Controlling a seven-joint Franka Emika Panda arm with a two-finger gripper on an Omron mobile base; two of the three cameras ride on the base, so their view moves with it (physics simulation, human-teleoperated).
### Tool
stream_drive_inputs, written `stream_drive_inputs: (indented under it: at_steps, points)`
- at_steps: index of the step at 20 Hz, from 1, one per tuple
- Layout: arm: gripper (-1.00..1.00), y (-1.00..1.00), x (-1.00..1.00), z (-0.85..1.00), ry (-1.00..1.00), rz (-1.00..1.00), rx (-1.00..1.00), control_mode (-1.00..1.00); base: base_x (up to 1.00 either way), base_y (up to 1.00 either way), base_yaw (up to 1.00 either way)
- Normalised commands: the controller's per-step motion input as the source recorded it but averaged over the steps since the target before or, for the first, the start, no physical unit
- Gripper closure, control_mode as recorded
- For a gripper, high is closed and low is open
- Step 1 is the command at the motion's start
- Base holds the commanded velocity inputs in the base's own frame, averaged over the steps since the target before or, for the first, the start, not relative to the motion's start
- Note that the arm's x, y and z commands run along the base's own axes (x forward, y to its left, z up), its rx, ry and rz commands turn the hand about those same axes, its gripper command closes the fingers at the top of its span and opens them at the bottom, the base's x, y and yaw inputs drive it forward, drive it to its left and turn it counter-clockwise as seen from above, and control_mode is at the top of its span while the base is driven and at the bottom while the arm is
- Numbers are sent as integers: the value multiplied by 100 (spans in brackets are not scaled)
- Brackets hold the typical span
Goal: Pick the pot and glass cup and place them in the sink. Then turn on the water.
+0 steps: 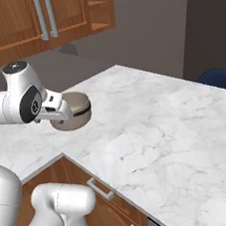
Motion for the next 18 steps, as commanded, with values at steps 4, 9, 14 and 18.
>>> stream_drive_inputs:
  at_steps: [4, 9, 14, 18]
  points:
    - [-100, 19, 13, -17, 1, 0, 0, -100, 0, 0, 0]
    - [-100, 20, -2, -4, 4, 6, -1, -100, 0, 0, 0]
    - [-100, 27, -1, -23, 0, 13, 0, -100, 0, 0, 0]
    - [-100, 34, 5, -40, 0, 20, -2, -100, 0, 0, 0]
